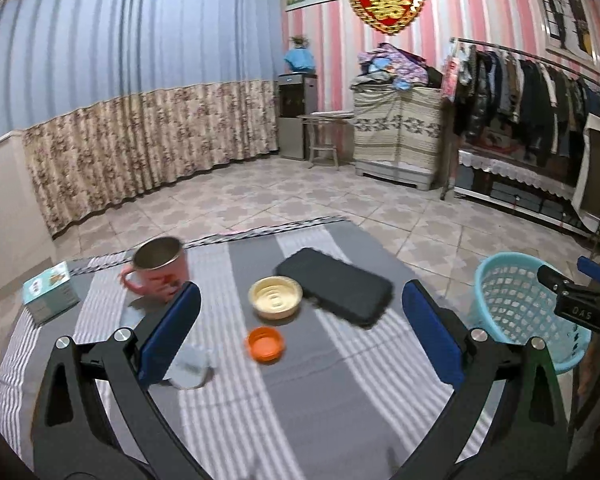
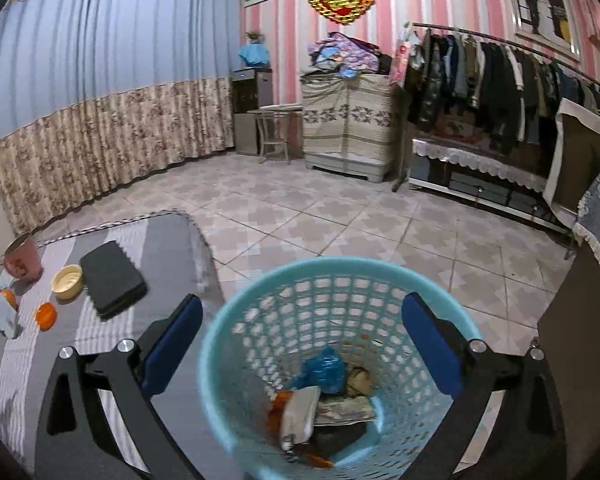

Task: Collect trash
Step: 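Move both tools back over the striped mat, then reach the left tool to the white scalloped card and grasp it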

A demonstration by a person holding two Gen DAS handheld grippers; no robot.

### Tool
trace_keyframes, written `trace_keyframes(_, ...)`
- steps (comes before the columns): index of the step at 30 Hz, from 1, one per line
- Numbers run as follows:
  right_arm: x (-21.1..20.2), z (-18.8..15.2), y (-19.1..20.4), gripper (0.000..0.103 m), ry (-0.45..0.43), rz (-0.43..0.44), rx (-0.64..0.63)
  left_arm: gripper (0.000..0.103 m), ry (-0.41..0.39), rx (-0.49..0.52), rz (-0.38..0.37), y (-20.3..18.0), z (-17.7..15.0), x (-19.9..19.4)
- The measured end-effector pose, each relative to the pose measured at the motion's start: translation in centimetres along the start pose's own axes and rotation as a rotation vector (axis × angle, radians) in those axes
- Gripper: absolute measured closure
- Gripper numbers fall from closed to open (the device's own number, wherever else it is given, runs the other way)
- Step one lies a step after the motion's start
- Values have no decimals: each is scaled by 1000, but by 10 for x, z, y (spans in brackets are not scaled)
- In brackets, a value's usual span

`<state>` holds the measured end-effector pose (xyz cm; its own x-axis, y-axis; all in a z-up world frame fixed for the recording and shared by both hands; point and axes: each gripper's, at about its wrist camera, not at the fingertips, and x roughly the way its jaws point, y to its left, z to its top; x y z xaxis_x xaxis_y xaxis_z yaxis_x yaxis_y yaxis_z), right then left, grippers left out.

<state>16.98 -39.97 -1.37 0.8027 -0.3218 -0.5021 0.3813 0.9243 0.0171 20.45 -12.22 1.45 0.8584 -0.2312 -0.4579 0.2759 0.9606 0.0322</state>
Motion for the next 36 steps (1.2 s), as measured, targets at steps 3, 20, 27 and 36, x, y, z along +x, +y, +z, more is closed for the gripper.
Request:
trace_keyframes(3, -2, 1, 19, 5, -2, 41, -11, 5, 7, -23, 31, 22, -4, -3)
trace_keyframes(20, -8, -7, 83, 5, 12, 121, -45, 5, 34, -125, 186, 132, -33, -25)
trace_keyframes(27, -8, -11, 103, 5, 28, 152, -9, 5, 59, -162, 217, 161, -49, -24)
trace_keyframes(36, -7, -19, 140, 5, 58, 237, -23, 5, 69, -158, 231, 174, -57, -22)
